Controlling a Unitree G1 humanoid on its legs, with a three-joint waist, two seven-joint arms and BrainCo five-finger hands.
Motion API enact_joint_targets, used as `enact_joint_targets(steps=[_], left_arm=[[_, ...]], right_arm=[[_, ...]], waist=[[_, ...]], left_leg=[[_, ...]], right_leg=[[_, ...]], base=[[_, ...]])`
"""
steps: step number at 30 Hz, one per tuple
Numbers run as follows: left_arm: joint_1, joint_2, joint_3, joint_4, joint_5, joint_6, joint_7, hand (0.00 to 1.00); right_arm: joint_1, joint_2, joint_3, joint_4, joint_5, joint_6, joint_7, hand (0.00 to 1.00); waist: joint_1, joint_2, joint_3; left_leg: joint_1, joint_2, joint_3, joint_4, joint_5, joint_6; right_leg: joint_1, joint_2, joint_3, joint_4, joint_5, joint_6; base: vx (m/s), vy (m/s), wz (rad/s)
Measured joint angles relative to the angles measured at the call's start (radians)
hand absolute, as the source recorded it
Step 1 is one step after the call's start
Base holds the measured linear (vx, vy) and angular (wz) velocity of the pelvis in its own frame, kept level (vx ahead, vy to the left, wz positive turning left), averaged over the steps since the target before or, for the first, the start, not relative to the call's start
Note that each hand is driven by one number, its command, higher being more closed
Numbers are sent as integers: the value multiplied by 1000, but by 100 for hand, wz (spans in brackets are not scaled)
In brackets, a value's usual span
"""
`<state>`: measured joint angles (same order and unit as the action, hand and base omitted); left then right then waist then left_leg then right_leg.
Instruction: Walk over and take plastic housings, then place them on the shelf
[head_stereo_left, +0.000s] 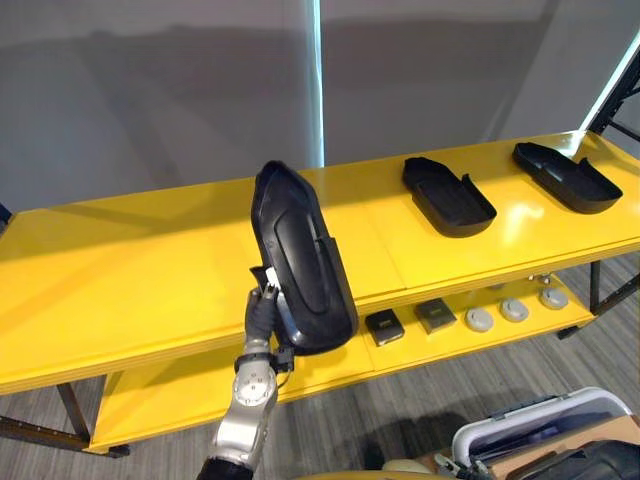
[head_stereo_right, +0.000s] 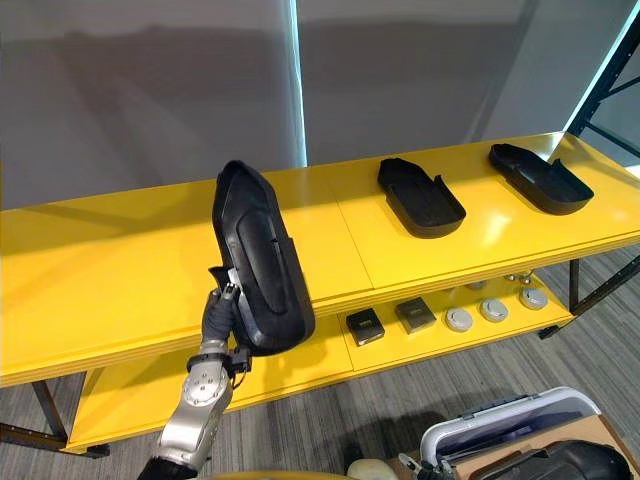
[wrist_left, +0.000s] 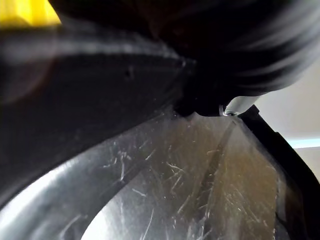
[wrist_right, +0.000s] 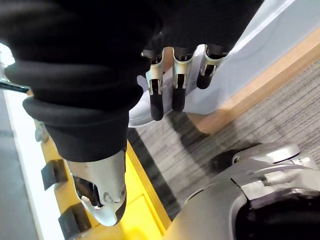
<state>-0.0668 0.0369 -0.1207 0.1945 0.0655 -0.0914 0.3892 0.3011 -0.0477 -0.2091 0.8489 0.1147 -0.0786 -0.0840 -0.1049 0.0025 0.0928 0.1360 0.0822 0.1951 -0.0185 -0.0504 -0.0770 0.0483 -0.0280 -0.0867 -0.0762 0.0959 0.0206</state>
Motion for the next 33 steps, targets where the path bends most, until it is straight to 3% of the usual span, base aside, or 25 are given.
enact_joint_targets(steps=[2, 6, 8, 16, 17, 23, 33], left_arm=[[-37, 8, 18, 17, 29, 15, 23, 100], [-127, 17, 65, 99, 51, 32, 50, 100], [-170, 22, 99, 140, 62, 51, 76, 100], [-274, 85, 188, 250, 64, 102, 102, 100], [-274, 106, 204, 257, 65, 110, 104, 0], [-344, 168, 260, 364, 97, 150, 97, 0], [-391, 176, 290, 426, 170, 175, 70, 0]], right_arm=[[0, -1, 10, -1, -8, 0, 0, 0], [2, -2, 23, -1, -13, 0, 1, 0], [1, -2, 26, -3, -29, 0, 2, 0], [0, -15, 65, -14, -47, 1, 2, 0], [0, -15, 66, -18, -47, 1, 2, 0], [3, -15, 70, -43, -47, -1, 24, 0], [4, -16, 70, -44, -47, -1, 41, 0]], waist=[[-19, -3, -2], [-24, -11, -5], [-46, -11, -6], [-56, -12, -5], [-68, -13, -5], [-73, -18, -3], [-75, -20, 4]], left_leg=[[2, 2, 0, -17, 6, -6], [1, 6, 2, -22, 8, -9], [3, 5, 2, -35, 11, -12], [11, 7, 28, -47, 21, -5], [11, 7, 29, -49, 21, -5], [-3, 6, 32, -46, 21, -5], [-18, 12, 42, -35, 17, -12]], right_leg=[[0, 4, -1, -10, 0, 0], [0, 9, 1, -22, 5, 1], [-3, 10, 1, -22, 8, 0], [-21, 17, 18, -22, 16, -5], [-23, 17, 20, -22, 16, -5], [-38, 17, 27, -22, 19, -8], [-53, 22, 35, -22, 24, -14]], base=[[-34, -29, 3], [3, -10, -4], [20, 2, 1], [70, 21, -8], [55, 26, -5], [-20, 6, -3], [-59, -9, -3]])
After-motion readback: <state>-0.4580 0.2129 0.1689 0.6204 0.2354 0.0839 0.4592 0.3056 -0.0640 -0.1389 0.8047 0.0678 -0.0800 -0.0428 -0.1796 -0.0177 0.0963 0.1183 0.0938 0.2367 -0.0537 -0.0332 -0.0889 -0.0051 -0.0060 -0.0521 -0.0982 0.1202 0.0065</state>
